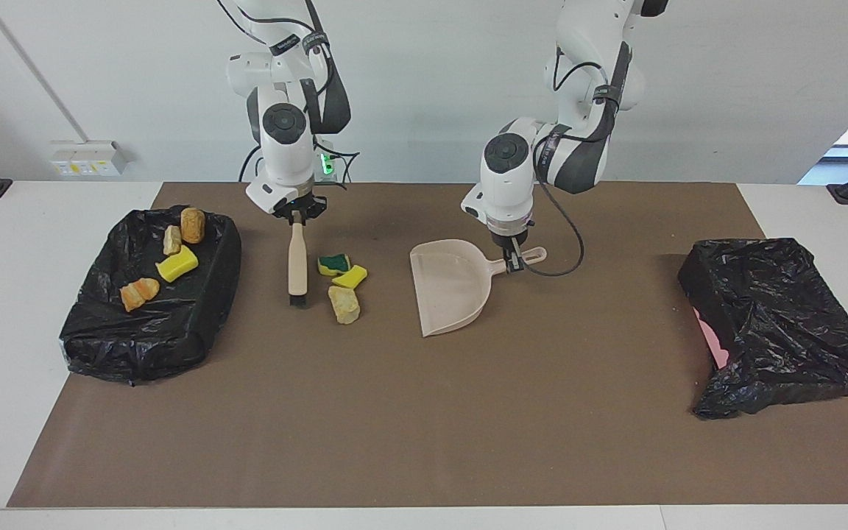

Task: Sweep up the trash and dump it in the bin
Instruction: 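Sweep the sponges and bread into the dustpan with the right gripper's brush, then sweep the remaining bread into the dustpan with the right gripper's brush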

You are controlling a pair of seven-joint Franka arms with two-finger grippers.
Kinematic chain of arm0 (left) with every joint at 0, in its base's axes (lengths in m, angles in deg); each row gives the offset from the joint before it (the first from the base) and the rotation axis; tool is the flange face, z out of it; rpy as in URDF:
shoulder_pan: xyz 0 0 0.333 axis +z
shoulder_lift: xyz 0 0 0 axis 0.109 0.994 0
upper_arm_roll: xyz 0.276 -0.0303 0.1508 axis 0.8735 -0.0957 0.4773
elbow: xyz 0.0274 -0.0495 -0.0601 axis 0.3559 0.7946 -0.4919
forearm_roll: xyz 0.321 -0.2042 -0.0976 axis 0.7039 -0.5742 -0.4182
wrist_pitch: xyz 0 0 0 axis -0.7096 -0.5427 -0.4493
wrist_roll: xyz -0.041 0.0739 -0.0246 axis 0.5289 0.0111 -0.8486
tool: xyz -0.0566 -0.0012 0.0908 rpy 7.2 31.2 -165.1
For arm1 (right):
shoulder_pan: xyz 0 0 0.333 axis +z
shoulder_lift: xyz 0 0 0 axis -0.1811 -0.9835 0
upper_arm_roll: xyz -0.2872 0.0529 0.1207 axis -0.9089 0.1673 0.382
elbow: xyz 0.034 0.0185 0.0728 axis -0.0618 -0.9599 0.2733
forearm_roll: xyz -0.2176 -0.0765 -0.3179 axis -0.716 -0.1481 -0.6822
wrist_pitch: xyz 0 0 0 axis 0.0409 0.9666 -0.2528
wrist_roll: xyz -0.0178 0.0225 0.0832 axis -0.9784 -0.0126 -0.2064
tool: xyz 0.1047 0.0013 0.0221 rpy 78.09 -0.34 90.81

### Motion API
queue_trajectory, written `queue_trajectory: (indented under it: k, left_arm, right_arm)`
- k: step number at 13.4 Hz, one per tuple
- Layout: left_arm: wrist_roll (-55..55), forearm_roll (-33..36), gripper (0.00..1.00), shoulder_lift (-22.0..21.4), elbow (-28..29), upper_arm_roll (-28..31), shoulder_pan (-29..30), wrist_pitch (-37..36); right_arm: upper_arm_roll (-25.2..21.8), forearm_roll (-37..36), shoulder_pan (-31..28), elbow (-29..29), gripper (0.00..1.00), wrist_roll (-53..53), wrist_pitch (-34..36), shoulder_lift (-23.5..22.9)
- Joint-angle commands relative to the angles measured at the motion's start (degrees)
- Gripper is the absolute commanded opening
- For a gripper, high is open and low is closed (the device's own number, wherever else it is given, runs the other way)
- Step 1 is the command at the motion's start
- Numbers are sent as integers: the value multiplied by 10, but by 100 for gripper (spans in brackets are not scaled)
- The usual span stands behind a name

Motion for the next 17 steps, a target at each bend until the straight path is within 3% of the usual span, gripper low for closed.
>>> queue_trajectory:
  k: [1,5,8,12,17]
  left_arm:
    - [8,19,0,-23,31,0,-11,13]
    - [16,56,0,-39,56,0,-29,12]
    - [24,56,0,-43,58,0,-32,15]
    - [28,56,0,-42,58,0,-31,20]
    - [32,56,0,-42,58,0,-29,20]
  right_arm:
    - [2,9,-2,-4,0,-12,-22,-6]
    - [2,8,15,-3,0,-10,-26,-17]
    - [3,10,45,9,0,17,-50,-73]
    - [2,140,113,84,0,47,-39,-124]
    - [3,325,148,91,0,104,-40,-122]
